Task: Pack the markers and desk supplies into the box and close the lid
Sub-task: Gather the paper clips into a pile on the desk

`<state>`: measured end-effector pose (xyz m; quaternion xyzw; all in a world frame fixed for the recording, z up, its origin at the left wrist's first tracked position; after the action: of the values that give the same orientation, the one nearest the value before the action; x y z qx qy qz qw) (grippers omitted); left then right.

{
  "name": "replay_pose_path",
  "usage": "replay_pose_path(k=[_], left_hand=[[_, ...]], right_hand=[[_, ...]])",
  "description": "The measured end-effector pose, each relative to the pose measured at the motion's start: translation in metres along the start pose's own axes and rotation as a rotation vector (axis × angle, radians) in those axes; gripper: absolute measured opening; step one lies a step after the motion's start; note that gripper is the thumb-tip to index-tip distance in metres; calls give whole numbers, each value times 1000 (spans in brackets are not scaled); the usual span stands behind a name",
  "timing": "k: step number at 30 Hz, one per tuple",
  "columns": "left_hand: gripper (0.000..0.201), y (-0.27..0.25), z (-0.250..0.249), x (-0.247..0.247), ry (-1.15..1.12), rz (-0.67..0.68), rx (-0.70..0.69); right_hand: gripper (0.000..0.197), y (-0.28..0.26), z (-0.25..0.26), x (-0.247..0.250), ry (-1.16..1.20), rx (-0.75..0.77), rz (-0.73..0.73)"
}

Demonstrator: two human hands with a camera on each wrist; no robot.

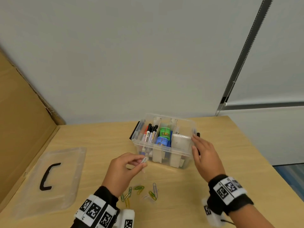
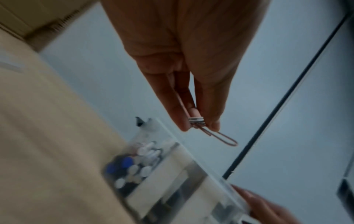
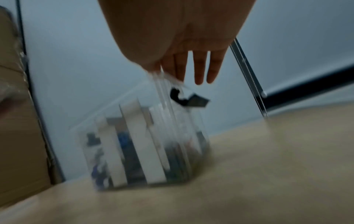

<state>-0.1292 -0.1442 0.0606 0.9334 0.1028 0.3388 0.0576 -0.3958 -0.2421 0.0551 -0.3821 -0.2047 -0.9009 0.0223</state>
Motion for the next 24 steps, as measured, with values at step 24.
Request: replay_pose_path(k=[24], left_hand=[[30,93,-116,-119,609,378,-296]], right_hand=[[52,-12,-16,-17,116,108,-3]])
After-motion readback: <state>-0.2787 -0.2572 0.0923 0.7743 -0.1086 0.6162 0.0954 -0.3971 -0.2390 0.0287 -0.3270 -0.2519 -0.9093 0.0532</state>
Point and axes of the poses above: each hand's wrist, its own y-axis towards the middle knuckle, its own x-axis out of the back of the hand, z = x × y, the point moved 9 cm from there along y, towards the middle knuckle, and after that the axes turned 12 degrees about y, right-handed, at the moved point
